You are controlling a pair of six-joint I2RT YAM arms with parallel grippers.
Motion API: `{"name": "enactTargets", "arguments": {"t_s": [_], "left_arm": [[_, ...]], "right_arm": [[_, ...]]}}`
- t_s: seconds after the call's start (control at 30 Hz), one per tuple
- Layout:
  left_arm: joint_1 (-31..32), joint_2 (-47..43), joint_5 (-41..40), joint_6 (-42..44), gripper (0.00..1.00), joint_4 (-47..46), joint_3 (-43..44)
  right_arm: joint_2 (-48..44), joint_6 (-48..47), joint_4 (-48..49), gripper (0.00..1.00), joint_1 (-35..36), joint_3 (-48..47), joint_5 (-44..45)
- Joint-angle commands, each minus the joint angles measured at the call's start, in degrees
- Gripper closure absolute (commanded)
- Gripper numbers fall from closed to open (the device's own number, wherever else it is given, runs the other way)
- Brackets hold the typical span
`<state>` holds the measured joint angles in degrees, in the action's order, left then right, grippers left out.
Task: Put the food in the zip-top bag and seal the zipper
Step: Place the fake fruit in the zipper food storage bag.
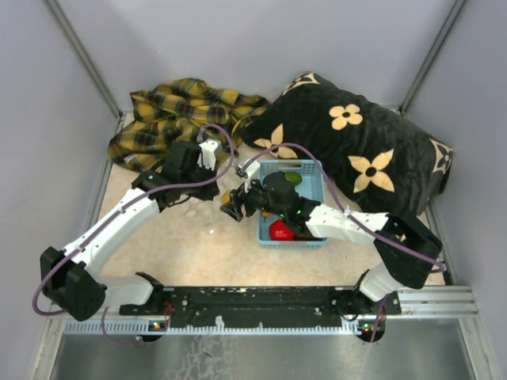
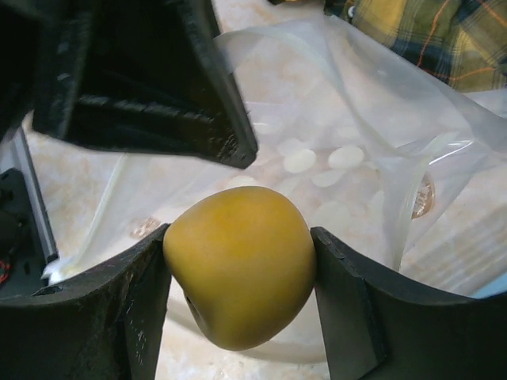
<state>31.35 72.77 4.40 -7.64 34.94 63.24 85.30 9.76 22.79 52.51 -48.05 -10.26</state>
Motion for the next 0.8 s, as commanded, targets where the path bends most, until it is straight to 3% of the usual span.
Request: {"name": "enactTargets", "arguments": {"t_s": [0.0,0.13,0.4,0.77], "left_arm": [[-0.2,-2.2,3.8,0.6,1.0,-1.5,-0.4],[-0.2,-2.3,5.7,0.6,1.0,-2.2,-0.8],[-1.4,-1.2,9.5,0.1,1.0,-2.2,-0.8],[-6.6,0.5,14.6,-1.4,1.0,-3.5,-0.8]], "right_arm": [[2.5,0.0,0.8,0.62,0.8,-6.4,7.1],[3.9,-0.5,-0.9,0.55,0.9,-7.5,11.5],[2.5,0.7,-8.4,0.26,1.1,-11.3,12.7],[-4.1,0.8,-19.0,0.28,1.0,-15.2,13.0]]}}
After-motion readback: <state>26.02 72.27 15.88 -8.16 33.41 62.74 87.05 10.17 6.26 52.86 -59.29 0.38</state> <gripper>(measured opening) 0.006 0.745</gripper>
